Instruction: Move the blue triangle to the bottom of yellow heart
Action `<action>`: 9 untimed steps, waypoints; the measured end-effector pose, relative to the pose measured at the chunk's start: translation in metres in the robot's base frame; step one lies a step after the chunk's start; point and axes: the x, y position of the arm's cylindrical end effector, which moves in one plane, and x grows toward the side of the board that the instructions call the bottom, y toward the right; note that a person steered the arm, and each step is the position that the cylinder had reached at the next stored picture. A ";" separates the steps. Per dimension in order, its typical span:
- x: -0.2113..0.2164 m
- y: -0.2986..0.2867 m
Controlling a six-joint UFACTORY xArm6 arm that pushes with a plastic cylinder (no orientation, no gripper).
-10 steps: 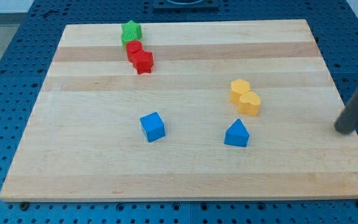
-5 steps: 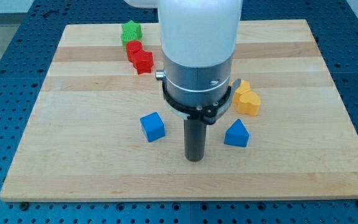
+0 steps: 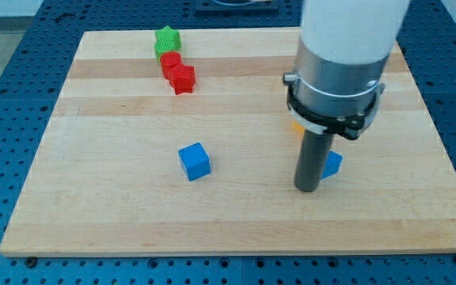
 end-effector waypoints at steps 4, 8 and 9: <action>0.009 0.038; -0.021 0.041; -0.032 0.041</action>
